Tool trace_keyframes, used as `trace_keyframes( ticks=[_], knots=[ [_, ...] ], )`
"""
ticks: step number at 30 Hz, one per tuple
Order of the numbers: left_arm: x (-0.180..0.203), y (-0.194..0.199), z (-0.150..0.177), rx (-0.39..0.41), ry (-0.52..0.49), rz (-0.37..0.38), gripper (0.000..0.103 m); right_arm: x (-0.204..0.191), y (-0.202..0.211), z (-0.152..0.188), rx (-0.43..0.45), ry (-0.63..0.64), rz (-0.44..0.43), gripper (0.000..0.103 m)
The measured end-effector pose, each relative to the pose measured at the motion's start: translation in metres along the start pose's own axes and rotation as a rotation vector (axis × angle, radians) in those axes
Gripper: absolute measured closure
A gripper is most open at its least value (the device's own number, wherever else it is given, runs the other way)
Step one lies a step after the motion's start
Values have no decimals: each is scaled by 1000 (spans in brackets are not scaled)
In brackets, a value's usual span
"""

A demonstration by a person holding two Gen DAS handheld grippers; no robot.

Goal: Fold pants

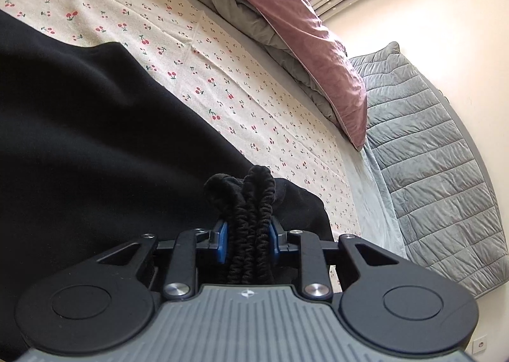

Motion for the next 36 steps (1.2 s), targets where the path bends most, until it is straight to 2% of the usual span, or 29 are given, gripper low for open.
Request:
trace_keyframes(
  ticks=[2,3,4,5,6,8,14,24,31,36],
  knots=[
    [2,2,-1,14,-31,-22,74,4,-2,-6,-5,-31,-1,42],
    [4,3,-1,19,-44,-36,74,5,-4,-8,-12,-43,-10,50],
    [5,3,-2,24,-55,-56,74,5,-6,-9,-18,-53,-17,69],
    [5,3,-2,30,-70,-79,74,7,1,1,-20,-67,-27,77],
    [5,4,-4,39,-89,-105,74,9,1,0,-12,-86,-40,85],
    [5,7,-7,57,-123,-149,74,8,-1,-1,6,-144,-70,90],
    [2,31,-17,93,-197,-209,74,16,13,-16,69,-259,-133,92],
    [-27,60,-25,115,-201,-285,75,2,-10,-34,99,-233,-202,92],
    [-44,77,-30,129,-215,-323,75,5,-26,-45,89,-298,-322,91],
    [-65,84,-30,119,-198,-341,75,-6,-43,-55,81,-260,-358,90]
  ],
)
Point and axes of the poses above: each gripper's, at about its wrist camera, not at the fingertips, and y roughly against the way its jaws point, x to its right, z to its underside, the point moved 8 cm from there along -y, roughly the way its jaws point, and after that the axes turned 13 degrees about -x, right-handed, at the moved point
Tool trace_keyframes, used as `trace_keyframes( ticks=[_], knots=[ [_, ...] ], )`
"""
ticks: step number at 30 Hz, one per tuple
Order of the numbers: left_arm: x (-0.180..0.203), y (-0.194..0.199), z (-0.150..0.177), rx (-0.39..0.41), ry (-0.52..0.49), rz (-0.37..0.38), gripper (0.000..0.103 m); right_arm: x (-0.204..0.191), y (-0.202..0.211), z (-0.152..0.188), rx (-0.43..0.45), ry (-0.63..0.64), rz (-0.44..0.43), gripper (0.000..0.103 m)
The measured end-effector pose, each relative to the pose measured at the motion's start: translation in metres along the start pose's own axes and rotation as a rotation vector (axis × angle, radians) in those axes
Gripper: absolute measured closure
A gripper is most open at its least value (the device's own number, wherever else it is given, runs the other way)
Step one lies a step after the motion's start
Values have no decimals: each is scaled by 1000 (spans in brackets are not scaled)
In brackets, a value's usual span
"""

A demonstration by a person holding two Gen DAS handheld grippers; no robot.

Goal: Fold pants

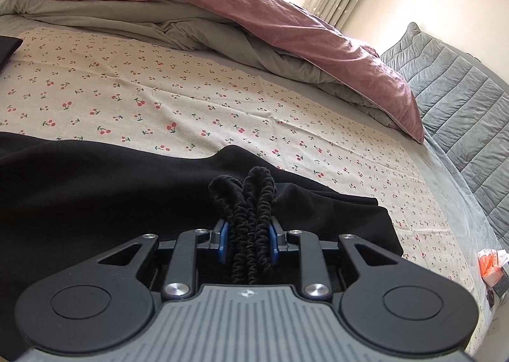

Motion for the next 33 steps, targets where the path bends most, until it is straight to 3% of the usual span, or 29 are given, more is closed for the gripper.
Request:
trace_keyframes(
  ticks=[8,13,17,21,25,29,32,33],
  knots=[
    [-16,-18,15,-42,-39,-47,75,-3,-25,11,-81,43,-30,87],
    [-17,-18,13,-36,-17,-47,74,4,-27,8,-75,15,-50,85],
    [-12,-8,8,-5,-31,-44,75,-16,-2,-5,-45,-16,-67,86],
    [-15,-13,9,-18,-56,-66,75,-30,5,3,-56,0,-48,86],
    [-17,-18,11,-16,-71,-85,75,-37,3,4,-67,-24,-69,80],
    [-15,-13,7,2,-68,-92,75,-27,14,-4,-68,-139,-126,79],
    [-17,-21,10,-16,-65,-113,75,-30,3,1,-100,-96,-126,76],
    [-17,-23,10,-19,-68,-121,75,-33,1,1,-99,-76,-125,68]
  ],
)
Point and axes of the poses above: each gripper's, at about its wrist camera, not at the fingertips, and y roughly against the way its jaws point, x to its right, z to its underside, the point moved 8 cm from there along -y, roughly the way its jaws point, and after that the axes turned 13 degrees about -x, right-handed, at the moved point
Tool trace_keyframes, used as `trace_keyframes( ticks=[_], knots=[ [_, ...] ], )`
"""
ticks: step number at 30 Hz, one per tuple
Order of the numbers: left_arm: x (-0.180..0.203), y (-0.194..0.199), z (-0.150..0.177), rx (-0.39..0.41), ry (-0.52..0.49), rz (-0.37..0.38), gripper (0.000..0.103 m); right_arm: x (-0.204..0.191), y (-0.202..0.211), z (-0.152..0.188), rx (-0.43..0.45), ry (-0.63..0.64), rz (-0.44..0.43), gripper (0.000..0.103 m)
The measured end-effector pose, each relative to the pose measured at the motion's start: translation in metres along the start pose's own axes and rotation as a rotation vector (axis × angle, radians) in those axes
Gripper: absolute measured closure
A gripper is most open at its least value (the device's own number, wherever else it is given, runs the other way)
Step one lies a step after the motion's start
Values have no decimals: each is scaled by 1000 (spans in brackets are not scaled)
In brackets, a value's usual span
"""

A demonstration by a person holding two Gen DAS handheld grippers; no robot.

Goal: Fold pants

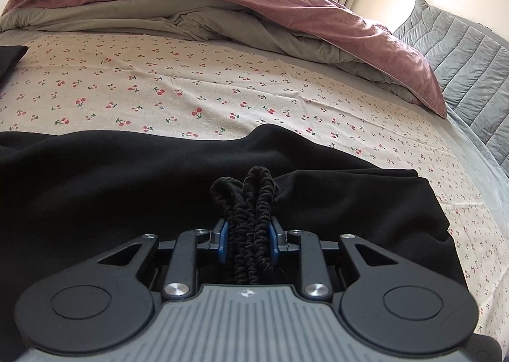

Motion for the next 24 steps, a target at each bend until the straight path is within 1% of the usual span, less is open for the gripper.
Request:
trace_keyframes(
  ticks=[2,4,6,8,10,11,14,15,18,21,22,23,24],
  knots=[
    [0,1,0,2,-1,0,74,-5,2,-1,-1,39,16,66],
    [-1,5,-2,10,8,11,74,-6,7,-4,-19,48,-15,57],
    [-1,7,-3,16,7,14,74,-4,17,-9,-19,6,-69,56],
    [-1,3,0,-2,-6,2,72,2,19,-10,-48,-19,-80,56],
    [-4,2,1,-11,-9,-27,59,6,23,-1,-104,-25,-88,56],
    [-8,4,0,-4,1,-33,50,10,24,0,-118,-32,-106,56],
    [-14,11,-1,1,35,9,50,25,41,1,-111,-101,-162,55],
    [-14,13,0,3,36,17,51,32,44,0,-108,-123,-169,55],
    [-10,20,0,16,27,-14,52,50,50,2,-116,-175,-153,55],
    [-5,35,-3,71,15,-72,52,65,57,3,-101,-228,-124,55],
    [-1,42,-4,96,4,-78,52,71,59,2,-93,-249,-117,55],
    [4,49,-4,123,-12,-51,52,76,60,1,-88,-263,-106,55],
    [13,56,-4,146,-38,15,52,82,60,1,-88,-275,-92,55]
  ],
)
Point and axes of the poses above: each gripper's, at about its wrist camera, not at the fingertips, and y roughly against the way its jaws point, x to its right, z to its underside, the point moved 8 cm from there along -y, roughly the way its jaws point, and after that the axes turned 13 degrees about -x, right-handed, at the moved point
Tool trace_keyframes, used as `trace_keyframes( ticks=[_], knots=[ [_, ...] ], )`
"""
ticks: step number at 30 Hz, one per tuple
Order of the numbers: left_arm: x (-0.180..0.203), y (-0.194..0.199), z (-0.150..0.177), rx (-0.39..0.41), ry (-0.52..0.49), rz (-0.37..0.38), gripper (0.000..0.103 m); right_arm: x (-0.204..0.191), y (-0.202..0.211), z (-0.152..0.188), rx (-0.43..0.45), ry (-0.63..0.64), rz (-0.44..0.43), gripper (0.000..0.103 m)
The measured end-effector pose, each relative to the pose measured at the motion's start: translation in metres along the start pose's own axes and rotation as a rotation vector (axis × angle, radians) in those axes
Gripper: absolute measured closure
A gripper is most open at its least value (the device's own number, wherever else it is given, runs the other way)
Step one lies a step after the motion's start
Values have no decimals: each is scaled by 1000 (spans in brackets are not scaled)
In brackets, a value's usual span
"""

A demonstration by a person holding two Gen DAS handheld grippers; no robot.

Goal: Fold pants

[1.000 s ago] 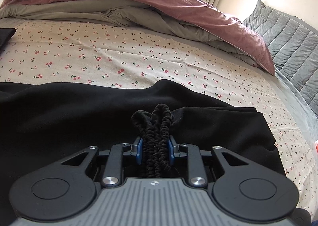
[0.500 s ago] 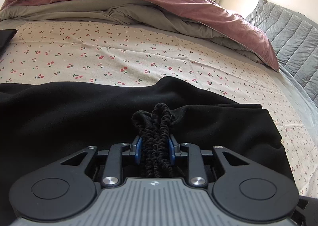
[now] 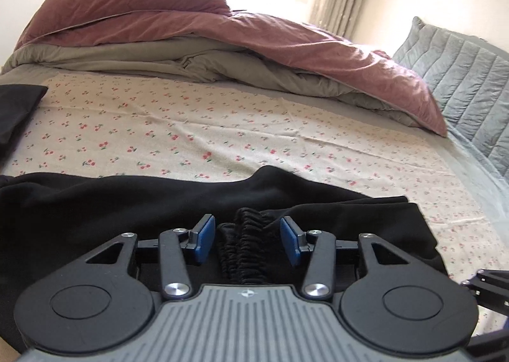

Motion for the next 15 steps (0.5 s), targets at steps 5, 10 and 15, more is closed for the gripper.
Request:
trace_keyframes(
  ticks=[5,10,15],
  knots=[
    [26,-24,25,-130,-36,68,52,31,-39,16,-183,-109,18,55],
    [28,-43,39,-186,-109,-40,57,64,-20,-1,-114,-213,-65,55],
    [41,-26,34,-116,-127,14,55,134,-29,-29,-70,-358,-14,56]
  ],
)
Point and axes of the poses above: each gripper's, at about its wrist camera, not at the fingertips, and y roughly against the way its jaws point, x to its right, z to its underside, the point moved 8 cm from there along -y, roughly the way its jaws point, and after that the axes turned 13 degrees about -x, right-handed, at the moved point
